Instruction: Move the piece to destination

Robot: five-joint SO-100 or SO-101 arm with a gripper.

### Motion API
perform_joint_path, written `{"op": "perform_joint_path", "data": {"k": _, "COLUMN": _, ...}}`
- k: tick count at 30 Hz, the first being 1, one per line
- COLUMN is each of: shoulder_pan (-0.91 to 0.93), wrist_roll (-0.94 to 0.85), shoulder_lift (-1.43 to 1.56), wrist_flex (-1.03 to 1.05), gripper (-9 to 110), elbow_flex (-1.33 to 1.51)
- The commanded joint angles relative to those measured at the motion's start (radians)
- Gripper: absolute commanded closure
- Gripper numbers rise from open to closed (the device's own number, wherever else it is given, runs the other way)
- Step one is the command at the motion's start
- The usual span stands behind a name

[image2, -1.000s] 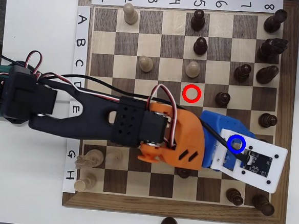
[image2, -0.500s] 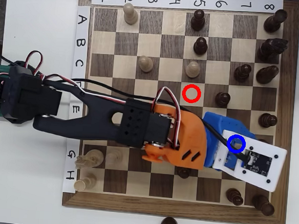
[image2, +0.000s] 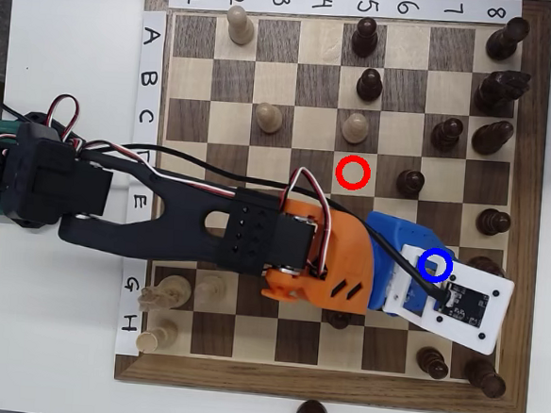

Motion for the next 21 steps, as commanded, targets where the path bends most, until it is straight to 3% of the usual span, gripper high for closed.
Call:
{"op": "perform_joint_path", "data": {"k": 1, "shoulder_pan": 0.029, "wrist_roll": 0.124, "shoulder_lift": 0.144, "wrist_flex": -0.081, "gripper": 101, "elbow_flex": -0.005}}
{"op": "perform_joint_path", "data": {"k": 21, "shoulder_pan": -0.005, "wrist_roll": 0.155, "shoulder_lift": 0.166, "wrist_flex": -0.12, "gripper": 101, "elbow_flex": -0.005}}
